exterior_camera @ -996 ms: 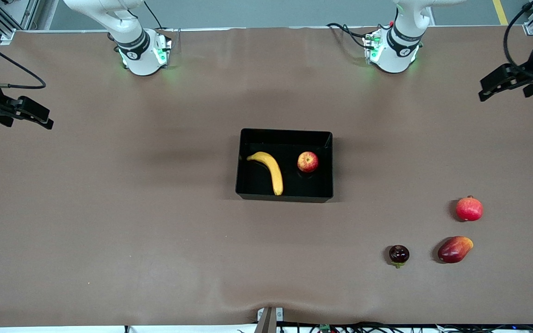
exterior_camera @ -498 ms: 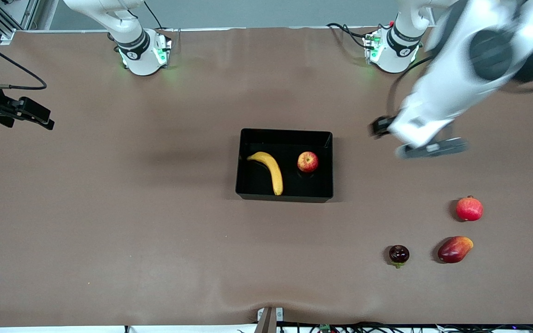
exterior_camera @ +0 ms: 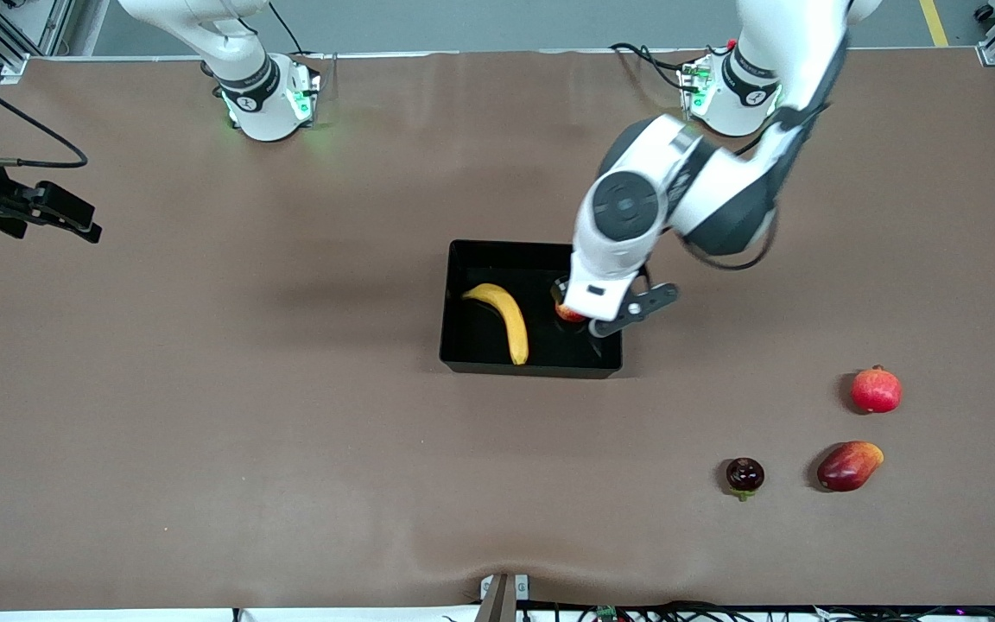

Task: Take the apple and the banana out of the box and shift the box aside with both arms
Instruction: 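Reach into the black box and grasp the apple with the left gripper, then carry the apple out and lower it beside the pomegranate, left gripper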

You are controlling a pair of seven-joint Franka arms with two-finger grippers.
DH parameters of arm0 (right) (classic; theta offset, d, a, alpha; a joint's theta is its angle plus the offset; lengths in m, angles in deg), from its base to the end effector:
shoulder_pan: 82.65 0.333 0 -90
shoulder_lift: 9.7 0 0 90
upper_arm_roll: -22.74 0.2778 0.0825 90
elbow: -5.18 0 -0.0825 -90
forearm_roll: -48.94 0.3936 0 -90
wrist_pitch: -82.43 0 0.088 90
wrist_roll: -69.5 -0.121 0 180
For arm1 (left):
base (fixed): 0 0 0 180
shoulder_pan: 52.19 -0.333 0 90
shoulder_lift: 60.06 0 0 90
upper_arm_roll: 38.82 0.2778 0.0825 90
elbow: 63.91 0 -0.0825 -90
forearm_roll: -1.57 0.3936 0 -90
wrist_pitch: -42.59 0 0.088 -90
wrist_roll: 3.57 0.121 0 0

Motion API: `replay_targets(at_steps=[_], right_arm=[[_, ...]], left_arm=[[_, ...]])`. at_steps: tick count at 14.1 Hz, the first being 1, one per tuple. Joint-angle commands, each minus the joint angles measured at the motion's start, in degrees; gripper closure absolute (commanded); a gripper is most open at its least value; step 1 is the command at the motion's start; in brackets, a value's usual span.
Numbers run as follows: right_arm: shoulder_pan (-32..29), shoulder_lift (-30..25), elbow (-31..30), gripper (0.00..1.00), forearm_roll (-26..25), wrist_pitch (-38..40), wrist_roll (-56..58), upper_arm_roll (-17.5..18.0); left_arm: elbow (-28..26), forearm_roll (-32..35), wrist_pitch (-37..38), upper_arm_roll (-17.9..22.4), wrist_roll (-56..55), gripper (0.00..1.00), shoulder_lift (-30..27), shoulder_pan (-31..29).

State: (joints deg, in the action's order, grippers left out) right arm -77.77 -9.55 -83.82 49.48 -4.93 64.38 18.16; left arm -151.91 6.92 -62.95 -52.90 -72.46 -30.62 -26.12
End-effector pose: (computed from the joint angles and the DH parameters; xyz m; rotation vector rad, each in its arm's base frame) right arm 0.5597 0.0042 0.5752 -3.1307 0.1313 0.0496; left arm 0.5182 -0.4049 0.2978 -2.9103 -0.7228 0.2104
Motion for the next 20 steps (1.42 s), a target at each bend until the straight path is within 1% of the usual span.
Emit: replay_targets(at_steps=[1,3,6,9,11,13,15,16,17,20], right_arm=[[0.4,0.3,0.7,0.00,-0.1,0.0,0.1,-0.3],[0.4,0.3,0.7,0.00,-0.1,0.1,0.1,-0.3],[0.4,0.3,0.7,0.00,-0.1,0.1,0.1,-0.2],[0.4,0.3,0.7,0.00,-0.1,0.1,0.1,-0.3],[0.3,0.3,0.7,0.00,-0.1,0.1,0.1,-0.3],[0.3,0.3,0.7,0.00,-0.1,0.0,0.1,-0.3],[0.1,0.2,0.8,0.00,-0.1,-0.1,0.1,-0.3],[0.0,0.2,0.8,0.00,-0.1,-0.1,0.1,-0.3],[0.0,0.3,0.8,0.00,-0.1,-0.1,0.2,-0.3],[0.3,0.3,0.9,0.00,-0.1,0.2,0.2,-0.3]], left_arm=[[0.8,2.6,-4.3,0.2,-8.1,0.00,5.6,1.6],[-0.2,5.0,-5.4,0.3,-9.8,0.00,8.3,3.1],[-3.7,6.2,-11.1,0.3,-13.0,0.00,9.5,3.1],[-6.4,6.4,-11.7,0.5,-13.3,0.00,10.2,3.4],[-6.7,8.1,-11.8,0.5,-13.4,0.00,10.5,3.3],[-6.6,8.4,-11.8,0.6,-13.7,0.00,11.0,3.3],[-5.9,8.3,-11.8,0.6,-13.5,0.62,10.8,2.7],[-5.4,8.3,-11.8,0.7,-12.9,0.86,10.6,2.5],[-4.8,8.5,-11.7,0.7,-12.0,1.00,10.4,2.4],[-2.1,9.0,-9.6,0.9,-6.7,1.00,7.9,2.0]])
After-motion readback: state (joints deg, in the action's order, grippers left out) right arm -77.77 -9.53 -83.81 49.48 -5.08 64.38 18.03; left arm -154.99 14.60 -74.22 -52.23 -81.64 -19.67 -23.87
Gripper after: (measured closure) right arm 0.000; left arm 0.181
